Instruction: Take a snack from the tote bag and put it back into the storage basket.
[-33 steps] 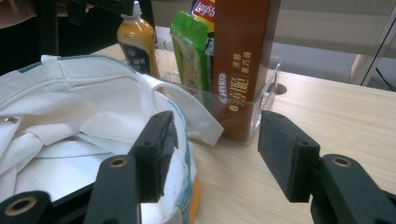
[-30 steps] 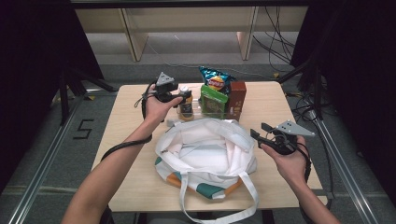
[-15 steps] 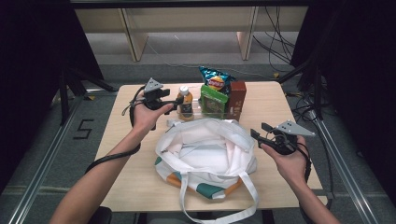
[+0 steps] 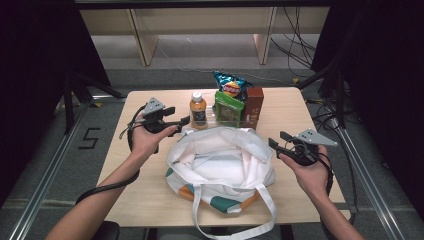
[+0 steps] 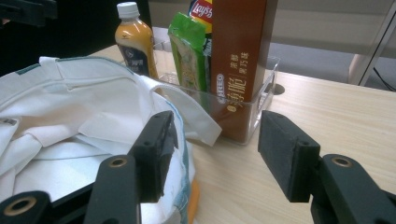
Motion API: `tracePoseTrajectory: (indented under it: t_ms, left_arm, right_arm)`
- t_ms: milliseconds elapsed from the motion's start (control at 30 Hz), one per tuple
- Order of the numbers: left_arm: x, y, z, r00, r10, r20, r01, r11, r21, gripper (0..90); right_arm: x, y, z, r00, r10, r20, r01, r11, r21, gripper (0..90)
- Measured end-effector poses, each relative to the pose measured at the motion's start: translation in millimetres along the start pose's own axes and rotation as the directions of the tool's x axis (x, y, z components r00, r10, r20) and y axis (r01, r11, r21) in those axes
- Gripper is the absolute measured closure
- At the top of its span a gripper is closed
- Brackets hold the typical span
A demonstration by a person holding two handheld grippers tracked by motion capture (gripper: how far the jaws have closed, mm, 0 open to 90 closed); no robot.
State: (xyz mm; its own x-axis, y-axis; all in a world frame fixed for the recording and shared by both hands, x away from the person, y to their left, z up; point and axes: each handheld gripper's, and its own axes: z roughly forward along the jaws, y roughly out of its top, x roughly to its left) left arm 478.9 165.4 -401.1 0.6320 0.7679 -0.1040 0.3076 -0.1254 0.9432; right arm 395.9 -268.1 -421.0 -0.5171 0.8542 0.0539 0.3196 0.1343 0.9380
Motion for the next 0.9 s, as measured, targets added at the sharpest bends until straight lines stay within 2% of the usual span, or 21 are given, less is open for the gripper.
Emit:
tracePoseTrajectory:
  t_ms: [33,100,133,167,433,733,833,900]
  left_arm:
    - [-1.1,-1.7,-1.9,1.0,0.003,0.002,-0.003,1.0,0.0,25.5]
    - [-3.5,-5.7,-6.0,0.9999,0.009,0.007,-0.009,0.9999,0.004,25.3]
    - [-4.7,-7.9,-8.1,0.9999,0.01,0.01,-0.01,0.9999,0.004,25.0]
    - [-5.5,-10.4,-10.3,0.9998,0.014,0.016,-0.014,0.9999,0.003,24.9]
    - [-8.8,-28.2,-25.4,0.9998,0.017,0.014,-0.017,0.9998,0.005,24.7]
    - [-10.8,-46.5,-40.3,1.0,-0.002,0.002,0.002,1.0,0.003,24.2]
    - [-11.0,-55.6,-44.8,1.0,-0.001,0.0,0.001,1.0,0.001,24.1]
    - [-10.1,-61.3,-47.6,0.9998,-0.018,-0.009,0.018,0.9998,-0.002,24.1]
  right_arm:
    - [-0.4,-0.3,1.1,1.0,-0.006,-0.008,0.006,1.0,-0.008,45.8]
    - [2.6,-0.4,-0.4,0.9998,0.017,-0.009,-0.017,1.0,0.014,45.8]
    - [0.9,-0.2,0.1,0.9999,-0.001,-0.014,0.001,1.0,0.012,45.8]
    - [2.0,-0.2,-0.2,0.9998,0.012,-0.015,-0.012,1.0,0.014,45.8]
    - [0.7,-0.3,-0.1,0.9999,0.001,-0.014,-0.001,1.0,0.011,45.8]
    - [2.6,-0.9,0.8,0.9998,0.015,-0.014,-0.015,1.0,0.004,45.8]
    - [1.8,-0.8,0.6,0.9999,0.006,-0.016,-0.006,1.0,0.006,45.8]
    - [1.2,-1.2,1.3,0.9999,-0.002,-0.013,0.002,1.0,0.001,45.8]
